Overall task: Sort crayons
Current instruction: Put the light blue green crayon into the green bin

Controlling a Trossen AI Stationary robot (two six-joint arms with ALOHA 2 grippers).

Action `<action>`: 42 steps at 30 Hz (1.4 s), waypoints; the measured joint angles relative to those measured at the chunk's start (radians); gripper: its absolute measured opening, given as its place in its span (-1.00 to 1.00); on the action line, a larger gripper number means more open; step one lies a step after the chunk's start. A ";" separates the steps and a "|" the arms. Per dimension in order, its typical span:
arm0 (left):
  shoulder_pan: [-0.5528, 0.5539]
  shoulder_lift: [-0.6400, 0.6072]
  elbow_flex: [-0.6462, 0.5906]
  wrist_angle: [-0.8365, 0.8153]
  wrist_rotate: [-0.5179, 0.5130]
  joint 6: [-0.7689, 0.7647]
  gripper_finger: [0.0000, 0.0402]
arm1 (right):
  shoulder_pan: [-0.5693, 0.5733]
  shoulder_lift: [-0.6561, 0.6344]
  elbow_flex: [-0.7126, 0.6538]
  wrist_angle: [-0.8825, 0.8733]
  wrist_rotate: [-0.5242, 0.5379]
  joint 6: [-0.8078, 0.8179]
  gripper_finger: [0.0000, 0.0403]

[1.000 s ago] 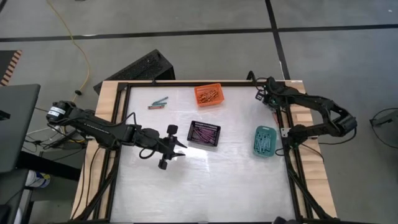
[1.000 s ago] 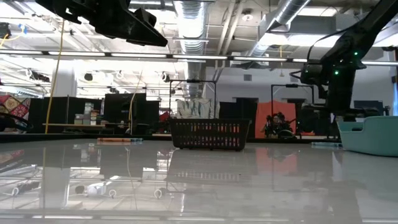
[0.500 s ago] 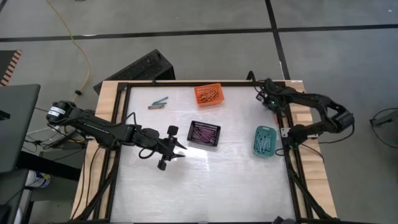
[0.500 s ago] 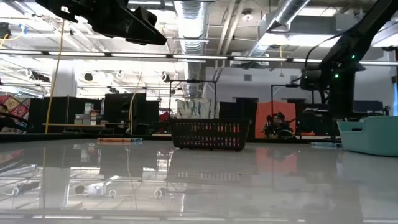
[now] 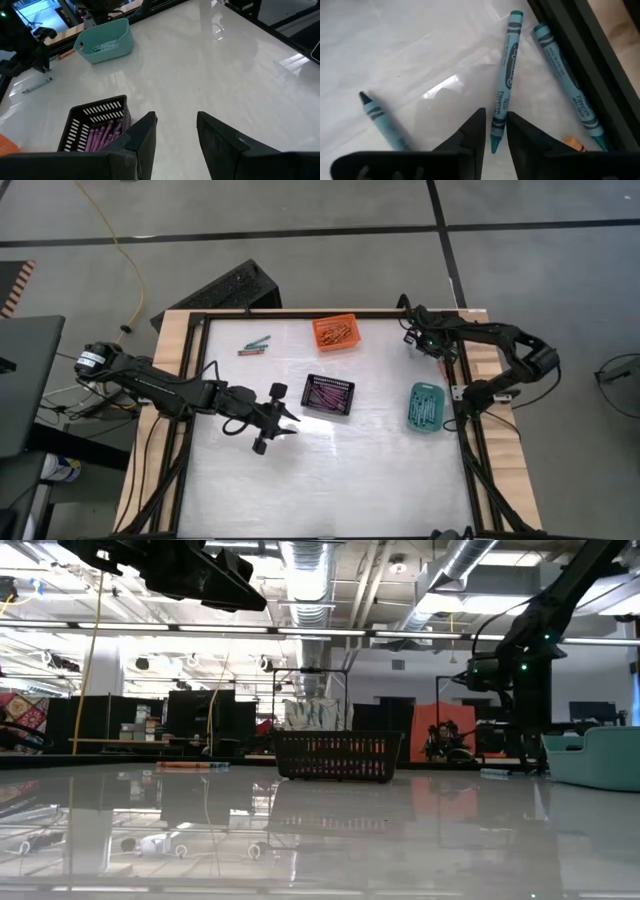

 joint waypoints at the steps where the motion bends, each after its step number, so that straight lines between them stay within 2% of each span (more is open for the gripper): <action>1: 0.000 0.000 0.000 0.000 -0.001 -0.003 -0.34 | 0.000 0.000 0.000 -0.004 -0.006 0.000 -0.47; 8: -0.001 0.000 0.000 0.000 0.000 -0.029 -0.34 | 0.015 0.008 0.002 -0.021 -0.031 -0.016 -0.52; 14: -0.007 0.000 0.000 -0.009 0.003 -0.029 -0.34 | 0.033 0.006 0.002 -0.041 -0.057 -0.050 -0.90; 16: -0.012 0.000 0.000 -0.015 0.003 -0.029 -0.34 | 0.039 0.005 0.001 -0.039 -0.062 -0.060 -0.96; 24: -0.013 0.000 0.000 -0.020 0.001 -0.028 -0.34 | 0.082 -0.034 -0.003 -0.036 -0.072 -0.104 -0.99; 27: -0.013 0.000 0.000 -0.021 -0.001 -0.028 -0.34 | 0.116 -0.085 -0.006 -0.046 -0.101 -0.110 -0.99; 32: -0.013 0.000 0.000 -0.039 -0.061 -0.026 -0.34 | 0.170 -0.181 -0.005 -0.038 -0.056 -0.130 -1.00; 37: -0.013 0.000 0.000 -0.046 -0.081 -0.036 -0.34 | 0.266 -0.255 -0.004 0.019 -0.033 -0.135 -1.00; 42: -0.013 0.000 0.000 -0.045 -0.084 -0.063 -0.34 | 0.382 -0.270 -0.002 0.157 -0.042 -0.144 -1.00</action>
